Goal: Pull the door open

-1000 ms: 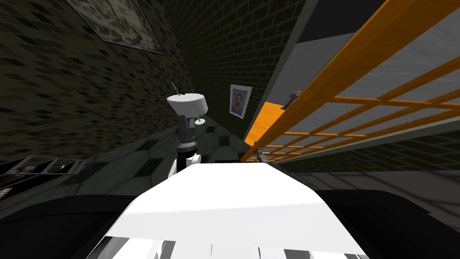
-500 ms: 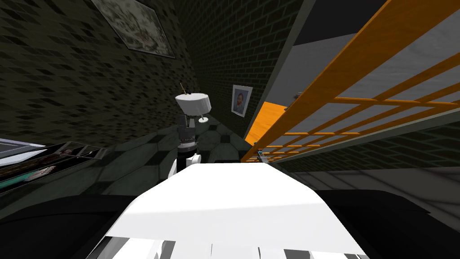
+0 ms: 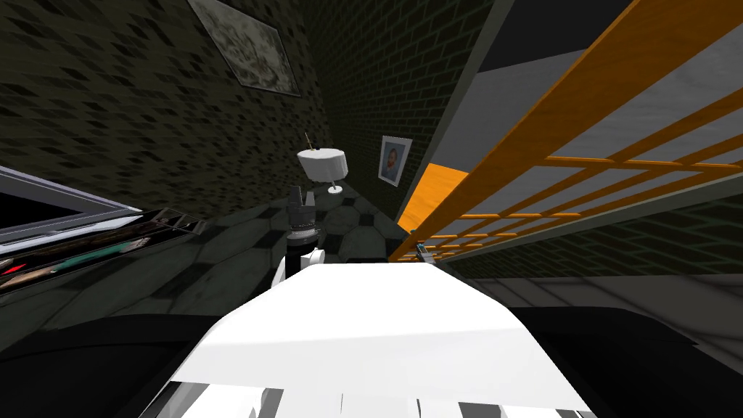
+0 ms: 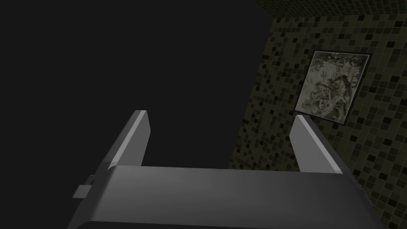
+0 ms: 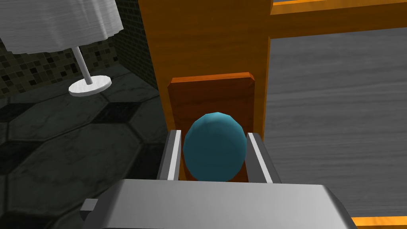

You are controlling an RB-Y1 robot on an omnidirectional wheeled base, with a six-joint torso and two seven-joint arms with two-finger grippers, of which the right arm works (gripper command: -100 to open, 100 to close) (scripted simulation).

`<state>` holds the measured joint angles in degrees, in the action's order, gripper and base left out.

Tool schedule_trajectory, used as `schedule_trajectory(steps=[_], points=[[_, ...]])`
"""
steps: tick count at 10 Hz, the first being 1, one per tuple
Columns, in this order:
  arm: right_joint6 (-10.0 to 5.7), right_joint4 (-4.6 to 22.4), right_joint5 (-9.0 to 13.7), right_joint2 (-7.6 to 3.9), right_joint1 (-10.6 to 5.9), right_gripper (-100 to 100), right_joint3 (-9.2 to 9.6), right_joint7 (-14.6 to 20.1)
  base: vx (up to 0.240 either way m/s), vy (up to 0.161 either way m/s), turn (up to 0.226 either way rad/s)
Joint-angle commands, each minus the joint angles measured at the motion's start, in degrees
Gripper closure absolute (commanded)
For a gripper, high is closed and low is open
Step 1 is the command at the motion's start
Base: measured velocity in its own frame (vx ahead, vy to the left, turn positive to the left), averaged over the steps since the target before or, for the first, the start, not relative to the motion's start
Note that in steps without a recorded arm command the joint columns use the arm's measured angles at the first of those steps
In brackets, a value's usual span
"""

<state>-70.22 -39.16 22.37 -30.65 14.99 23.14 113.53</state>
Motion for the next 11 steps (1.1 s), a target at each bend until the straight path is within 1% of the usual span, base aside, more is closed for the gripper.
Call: schedule_trajectory(steps=[1,5,6,7,11], points=[[-0.85,0.6,-0.2,-0.12,-0.09,100,0.34,0.5,-0.189,-0.063,0.111],[-2.14,1.8,-0.6,-0.52,-0.43,100,0.83,1.3,-0.18,-0.053,0.112],[-1.71,1.6,-0.6,-0.45,-0.38,100,0.8,1.1,-0.075,-0.031,0.033],[-2.02,2.2,-0.8,-0.43,-0.62,100,1.01,1.4,-0.099,-0.021,0.116],[-3.06,3.7,-1.3,-0.55,-1.45,100,1.29,2.2,-0.201,-0.058,0.139]])
